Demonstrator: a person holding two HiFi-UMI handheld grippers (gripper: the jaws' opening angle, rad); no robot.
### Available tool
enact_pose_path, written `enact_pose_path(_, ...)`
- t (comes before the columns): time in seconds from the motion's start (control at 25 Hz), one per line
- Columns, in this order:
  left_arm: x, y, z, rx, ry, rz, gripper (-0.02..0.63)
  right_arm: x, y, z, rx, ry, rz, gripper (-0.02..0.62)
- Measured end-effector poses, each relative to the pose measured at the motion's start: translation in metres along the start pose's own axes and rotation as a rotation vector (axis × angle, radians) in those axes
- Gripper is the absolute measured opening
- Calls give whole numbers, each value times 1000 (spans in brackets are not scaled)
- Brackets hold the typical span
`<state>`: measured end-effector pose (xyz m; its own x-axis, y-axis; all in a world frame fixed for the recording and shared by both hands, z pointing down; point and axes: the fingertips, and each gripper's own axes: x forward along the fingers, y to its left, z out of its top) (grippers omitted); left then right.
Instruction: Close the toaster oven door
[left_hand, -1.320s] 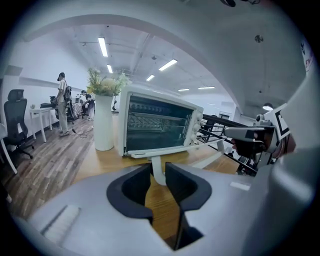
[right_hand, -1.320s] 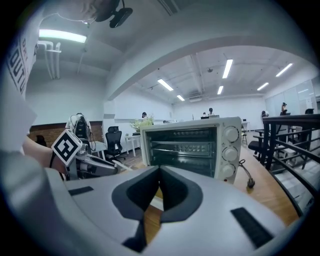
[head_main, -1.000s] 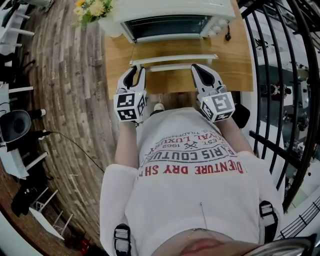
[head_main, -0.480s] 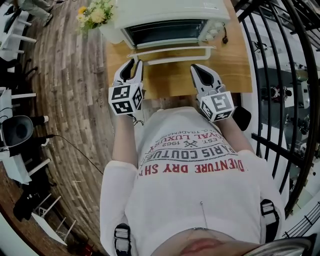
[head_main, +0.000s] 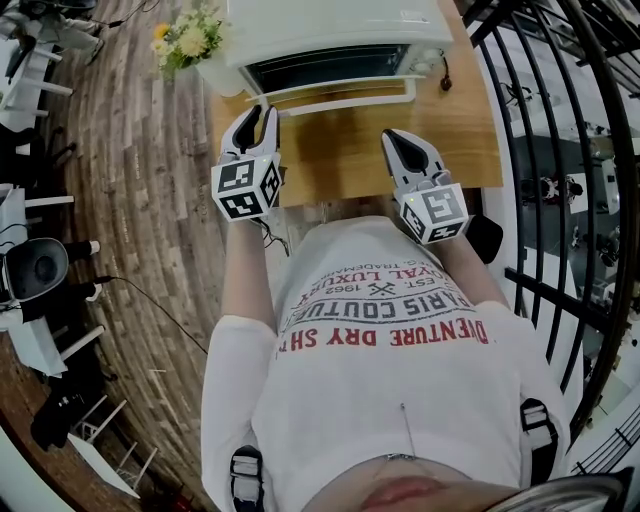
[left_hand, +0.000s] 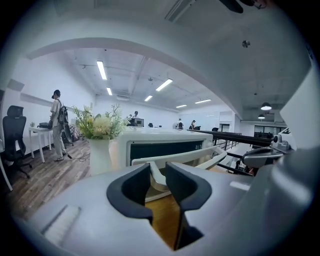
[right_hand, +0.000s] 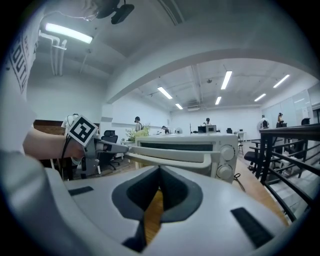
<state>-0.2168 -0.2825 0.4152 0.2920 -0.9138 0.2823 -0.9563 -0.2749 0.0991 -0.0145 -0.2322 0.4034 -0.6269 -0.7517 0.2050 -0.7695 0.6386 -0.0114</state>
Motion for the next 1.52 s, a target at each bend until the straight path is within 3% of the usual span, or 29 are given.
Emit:
enact_pose_path(0.8,37,21,38,20,-69,9,100,-1,-21,-1,7,8,-59,5)
enact_pose_path(1.16,48,25,44,-8,-68,-46,101,0,-23,-7,11,35,-67,6)
enact_pose_path(1.36,49,27,44,34,-62,-10,101,2,-18,-2,3,30,-55,5)
enact_pose_path(1.52,40,24,58,137,-105,52,88,-1,-15,1,0,26,-46,5)
